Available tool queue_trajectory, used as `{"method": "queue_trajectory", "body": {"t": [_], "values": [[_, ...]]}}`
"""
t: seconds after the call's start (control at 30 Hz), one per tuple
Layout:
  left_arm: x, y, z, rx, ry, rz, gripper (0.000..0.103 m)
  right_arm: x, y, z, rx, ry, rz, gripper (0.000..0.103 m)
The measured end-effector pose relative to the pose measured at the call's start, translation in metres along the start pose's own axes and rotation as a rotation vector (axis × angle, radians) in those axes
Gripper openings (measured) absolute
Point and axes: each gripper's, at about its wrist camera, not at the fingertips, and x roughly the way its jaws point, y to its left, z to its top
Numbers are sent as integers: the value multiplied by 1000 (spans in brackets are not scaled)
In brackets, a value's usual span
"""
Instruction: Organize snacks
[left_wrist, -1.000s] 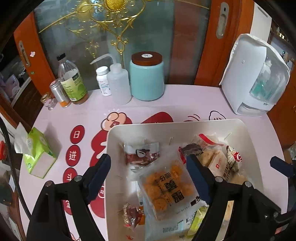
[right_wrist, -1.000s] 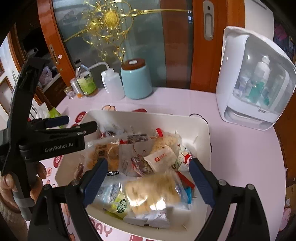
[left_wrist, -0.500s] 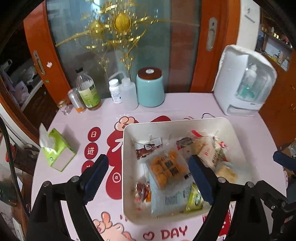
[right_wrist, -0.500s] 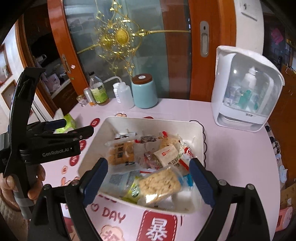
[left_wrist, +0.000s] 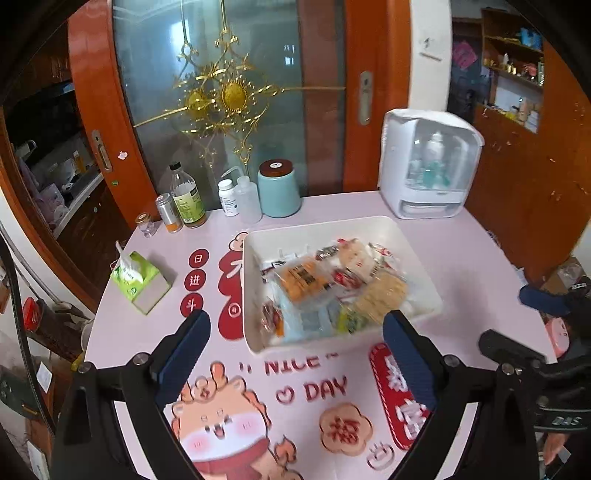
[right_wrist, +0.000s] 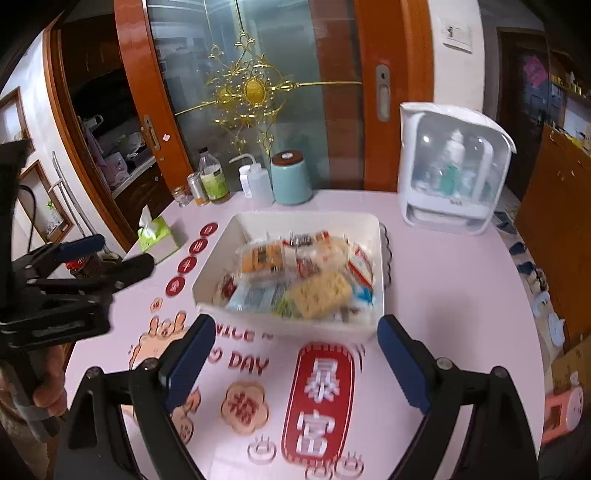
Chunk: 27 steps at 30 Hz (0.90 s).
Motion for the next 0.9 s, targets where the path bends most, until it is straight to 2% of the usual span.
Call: {"method": "queue_trajectory", "body": {"t": [0.13, 0.23, 0.43, 0.6, 0.73, 0.9], "values": [[-44, -6, -32, -20, -43, -18, 95, -27, 1, -33, 5, -19, -46, 90], [-74, -11, -57, -36, -77, -19, 103, -45, 2, -53, 18, -35, -60, 90], [-113, -15, -106, -86, -130, 21, 103, -80, 5, -86, 71, -88, -85, 90], [-127, -17, -146, -152, -91, 13, 103, -93, 24, -117, 35, -81, -144, 90], [-130, -22, -175, -168, -61, 17, 103, -105, 36, -139, 21, -99, -147, 90], [-133, -29, -191, -185, -31, 48, 103, -112, 34, -157, 68, -94, -115, 90]]}}
